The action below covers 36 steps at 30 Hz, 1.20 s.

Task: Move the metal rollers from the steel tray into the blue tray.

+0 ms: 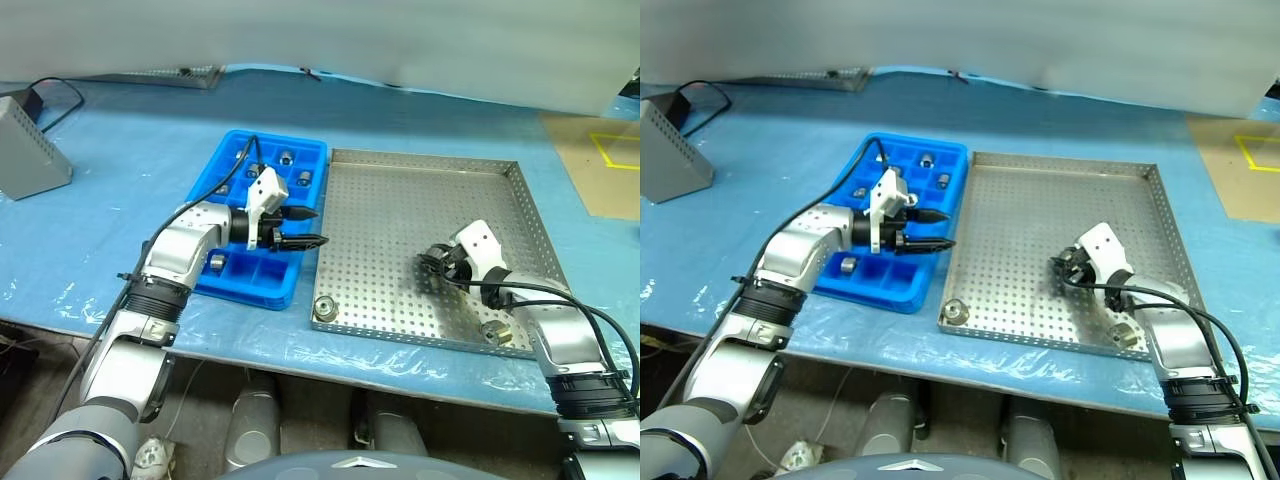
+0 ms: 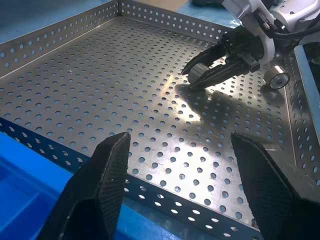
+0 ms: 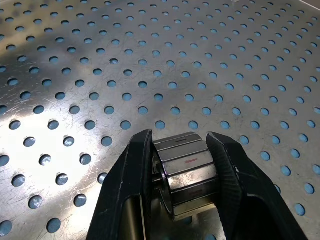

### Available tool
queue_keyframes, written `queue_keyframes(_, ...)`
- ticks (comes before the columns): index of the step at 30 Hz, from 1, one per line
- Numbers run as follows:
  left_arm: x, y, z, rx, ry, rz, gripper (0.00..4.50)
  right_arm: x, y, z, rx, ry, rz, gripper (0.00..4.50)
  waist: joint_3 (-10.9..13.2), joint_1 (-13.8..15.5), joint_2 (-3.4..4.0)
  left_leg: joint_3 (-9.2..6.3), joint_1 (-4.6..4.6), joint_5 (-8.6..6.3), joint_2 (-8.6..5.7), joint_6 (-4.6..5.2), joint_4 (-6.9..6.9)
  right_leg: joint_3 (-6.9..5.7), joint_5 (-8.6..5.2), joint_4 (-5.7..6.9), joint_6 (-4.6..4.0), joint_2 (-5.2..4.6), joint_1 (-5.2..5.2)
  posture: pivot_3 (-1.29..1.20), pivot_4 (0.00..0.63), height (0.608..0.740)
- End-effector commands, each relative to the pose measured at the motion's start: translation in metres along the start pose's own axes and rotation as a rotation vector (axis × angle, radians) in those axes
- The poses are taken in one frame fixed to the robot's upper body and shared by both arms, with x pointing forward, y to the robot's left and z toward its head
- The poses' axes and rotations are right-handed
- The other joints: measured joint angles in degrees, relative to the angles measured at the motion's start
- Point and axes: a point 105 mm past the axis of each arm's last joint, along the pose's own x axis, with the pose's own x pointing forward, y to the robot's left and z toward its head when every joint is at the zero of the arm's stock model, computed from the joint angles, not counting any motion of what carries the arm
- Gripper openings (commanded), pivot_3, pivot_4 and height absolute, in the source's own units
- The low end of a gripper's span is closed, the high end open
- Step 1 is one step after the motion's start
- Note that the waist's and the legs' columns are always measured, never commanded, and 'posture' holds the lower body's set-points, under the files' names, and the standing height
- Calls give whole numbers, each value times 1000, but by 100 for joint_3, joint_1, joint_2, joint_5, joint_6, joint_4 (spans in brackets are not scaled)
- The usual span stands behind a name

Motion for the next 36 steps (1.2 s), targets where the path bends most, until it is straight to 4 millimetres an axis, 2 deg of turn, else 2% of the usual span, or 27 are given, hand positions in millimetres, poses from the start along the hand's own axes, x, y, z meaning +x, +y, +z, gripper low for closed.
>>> queue_keyframes(1,-7,8,16,62,-25,23,3390,-3,-1,21,-52,-61,-7,1239,0,0,0,0,0,0,0,0,0,0,0,0,0,0,0,72,150,740)
queue_keyframes(2,-10,10,18,65,-31,36,3390,-2,-1,24,-61,-63,-13,1239,0,-1,0,0,0,0,0,0,0,0,0,0,0,0,0,81,150,740)
queue_keyframes(6,-26,25,30,96,-58,111,3390,5,14,57,-90,-147,57,1239,0,-19,0,0,3,1,3,-1,0,0,0,2,0,2,-1,107,150,740)
queue_keyframes(11,-62,58,34,139,-29,290,3390,36,44,115,-185,-304,156,1239,0,-33,1,-1,6,4,6,-7,-3,-2,2,13,-3,4,-7,182,150,740)
queue_keyframes(14,-81,64,39,151,-32,354,3390,54,62,144,-207,-375,220,1239,0,12,0,-3,-2,5,5,-9,-7,-5,1,13,-4,2,-12,221,150,740)
queue_keyframes(17,-95,64,37,148,-24,402,3390,68,76,159,-222,-412,273,1239,0,117,0,-3,-20,1,4,-4,-6,-13,0,1,-5,-3,-15,264,150,740)
queue_keyframes(21,-112,60,30,127,-16,460,3390,87,87,165,-196,-427,315,1239,1,173,-2,-3,-34,-1,4,-3,-2,-18,0,-1,-6,-8,-23,318,150,740)
queue_keyframes(24,-118,55,25,112,-10,487,3390,93,95,165,-174,-431,357,1239,1,224,-2,-12,-46,0,7,-3,1,-31,-1,1,-6,-8,-27,340,150,740)
queue_keyframes(30,-117,48,24,95,-15,495,3390,107,101,156,-163,-396,379,1239,2,313,-3,-21,-44,5,17,-12,12,-39,0,23,-7,-8,-27,361,150,740)
queue_keyframes(36,-111,45,22,76,-20,488,3390,114,118,168,-146,-435,414,1239,2,301,-3,-22,-38,11,22,-22,12,-39,-3,38,-11,-5,-30,338,150,740)
